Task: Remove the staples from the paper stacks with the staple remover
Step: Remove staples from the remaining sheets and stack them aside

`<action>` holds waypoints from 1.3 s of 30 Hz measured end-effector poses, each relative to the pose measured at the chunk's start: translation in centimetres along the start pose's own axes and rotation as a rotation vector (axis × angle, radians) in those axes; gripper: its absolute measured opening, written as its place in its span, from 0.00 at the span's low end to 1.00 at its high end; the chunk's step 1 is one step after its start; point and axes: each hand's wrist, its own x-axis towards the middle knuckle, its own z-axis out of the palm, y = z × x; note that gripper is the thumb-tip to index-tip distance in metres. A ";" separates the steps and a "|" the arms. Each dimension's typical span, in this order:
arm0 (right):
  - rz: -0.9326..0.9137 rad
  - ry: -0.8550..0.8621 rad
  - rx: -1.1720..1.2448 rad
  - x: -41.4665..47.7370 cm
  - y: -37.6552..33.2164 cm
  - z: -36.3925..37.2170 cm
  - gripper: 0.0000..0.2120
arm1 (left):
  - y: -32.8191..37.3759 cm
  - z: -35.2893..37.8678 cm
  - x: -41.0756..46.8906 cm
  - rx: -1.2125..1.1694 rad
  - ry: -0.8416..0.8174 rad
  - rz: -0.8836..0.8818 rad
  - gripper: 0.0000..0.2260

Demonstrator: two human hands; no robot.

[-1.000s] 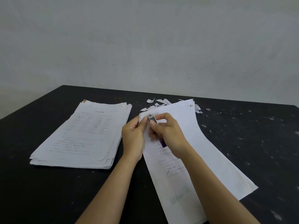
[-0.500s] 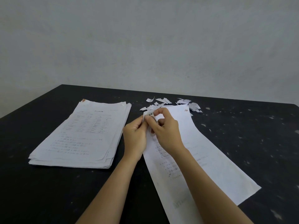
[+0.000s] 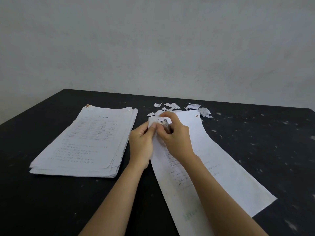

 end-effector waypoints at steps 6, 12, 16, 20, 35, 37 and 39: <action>-0.251 -0.013 -0.320 0.1 -0.7 -0.5 0.09 | 0.3 0.1 0.0 0.023 -0.007 -0.014 0.11; -0.301 -0.126 -0.658 0.3 -0.4 -0.9 0.12 | 0.1 -0.1 0.3 0.038 -0.033 -0.032 0.12; -0.174 -0.209 -0.686 0.8 -0.7 -0.8 0.13 | -0.1 -0.2 0.4 0.068 -0.045 -0.025 0.11; -0.051 -0.248 -0.616 1.0 -1.0 -0.4 0.14 | -0.3 -0.2 0.5 0.077 -0.048 -0.026 0.10; 0.029 -0.105 -0.453 0.8 -0.6 0.8 0.07 | -1.5 1.1 0.8 0.244 0.053 0.036 0.18; -0.054 -0.113 -0.512 0.7 -0.8 1.1 0.06 | -1.7 1.2 0.9 0.207 0.081 -0.021 0.16; -0.017 -0.053 -0.370 0.9 -1.2 1.2 0.06 | -1.8 1.2 0.8 0.184 0.085 -0.008 0.15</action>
